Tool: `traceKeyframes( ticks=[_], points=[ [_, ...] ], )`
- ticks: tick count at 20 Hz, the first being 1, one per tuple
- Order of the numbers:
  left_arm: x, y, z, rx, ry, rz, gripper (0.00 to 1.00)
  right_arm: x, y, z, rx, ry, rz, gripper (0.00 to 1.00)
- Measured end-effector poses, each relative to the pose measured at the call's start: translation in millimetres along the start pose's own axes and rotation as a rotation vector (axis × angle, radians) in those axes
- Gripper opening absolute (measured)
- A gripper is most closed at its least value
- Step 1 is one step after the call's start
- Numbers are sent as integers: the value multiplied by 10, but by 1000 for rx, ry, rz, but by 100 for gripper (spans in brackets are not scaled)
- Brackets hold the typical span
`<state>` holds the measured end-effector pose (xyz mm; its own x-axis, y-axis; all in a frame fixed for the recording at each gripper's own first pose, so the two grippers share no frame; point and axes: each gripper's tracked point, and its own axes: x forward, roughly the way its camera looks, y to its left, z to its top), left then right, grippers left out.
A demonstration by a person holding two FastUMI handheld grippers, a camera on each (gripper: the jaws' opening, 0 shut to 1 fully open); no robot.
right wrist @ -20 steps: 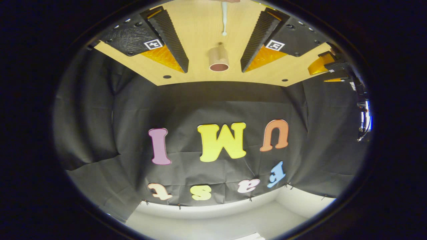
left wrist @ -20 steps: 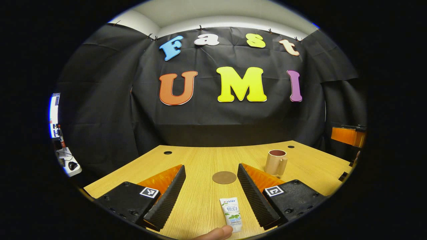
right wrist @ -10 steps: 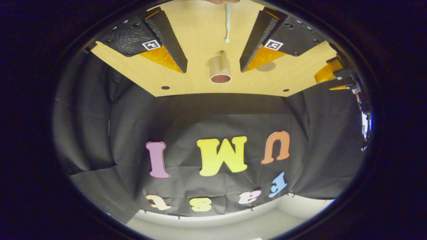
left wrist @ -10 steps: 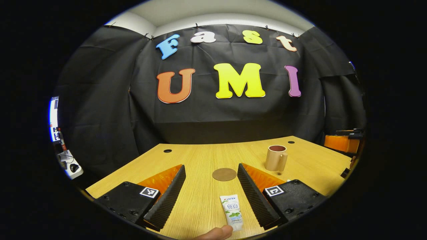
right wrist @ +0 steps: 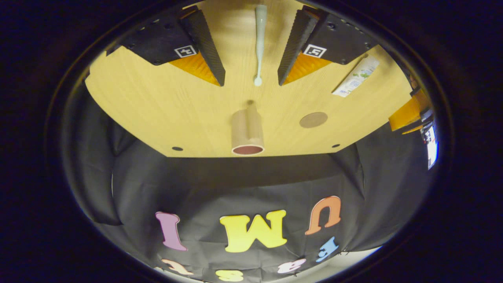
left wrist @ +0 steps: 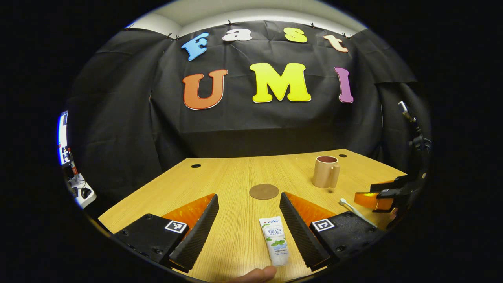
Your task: Put the toothbrush and toothpaste on the desktop into the cup, then pick up the cup and place it on the coaster on the desktop.
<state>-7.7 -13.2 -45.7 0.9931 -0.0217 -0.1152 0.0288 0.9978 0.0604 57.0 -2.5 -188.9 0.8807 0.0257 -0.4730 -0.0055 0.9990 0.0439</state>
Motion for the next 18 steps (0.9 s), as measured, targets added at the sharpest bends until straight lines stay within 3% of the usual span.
traceKeyframes(
  ticks=[1, 3, 4, 5, 6, 7, 9, 10, 14, 18],
  points=[
    [4, -14, -27, -4, 8, -6, 99, 67, 28, -76, -3, 33, -1, 81],
    [-14, -12, -70, -6, 18, -11, 99, 144, 96, -216, -4, 86, 4, 67],
    [-13, 2, -94, -6, 23, -11, 99, 157, 103, -263, 3, 101, 1, 64],
    [-7, 17, -110, -11, 30, -6, 99, 178, 97, -314, 11, 120, -2, 54],
    [4, 45, -149, -19, 43, 0, 99, 175, 90, -311, 14, 122, -1, 37],
    [1, 52, -162, -22, 49, 3, 99, 186, 91, -317, 11, 122, -1, 29],
    [14, 38, -189, -30, 62, 1, 99, 187, 57, -307, 40, 128, -6, 23],
    [20, 2, -203, -34, 70, -5, 99, 175, 48, -317, 63, 133, -6, 7],
    [34, -113, -309, -32, 107, -37, 99, 173, 63, -332, 67, 131, 20, 1],
    [32, -277, -540, -36, 190, -78, 100, 33, 85, -194, 21, 65, 35, 1]
  ],
)
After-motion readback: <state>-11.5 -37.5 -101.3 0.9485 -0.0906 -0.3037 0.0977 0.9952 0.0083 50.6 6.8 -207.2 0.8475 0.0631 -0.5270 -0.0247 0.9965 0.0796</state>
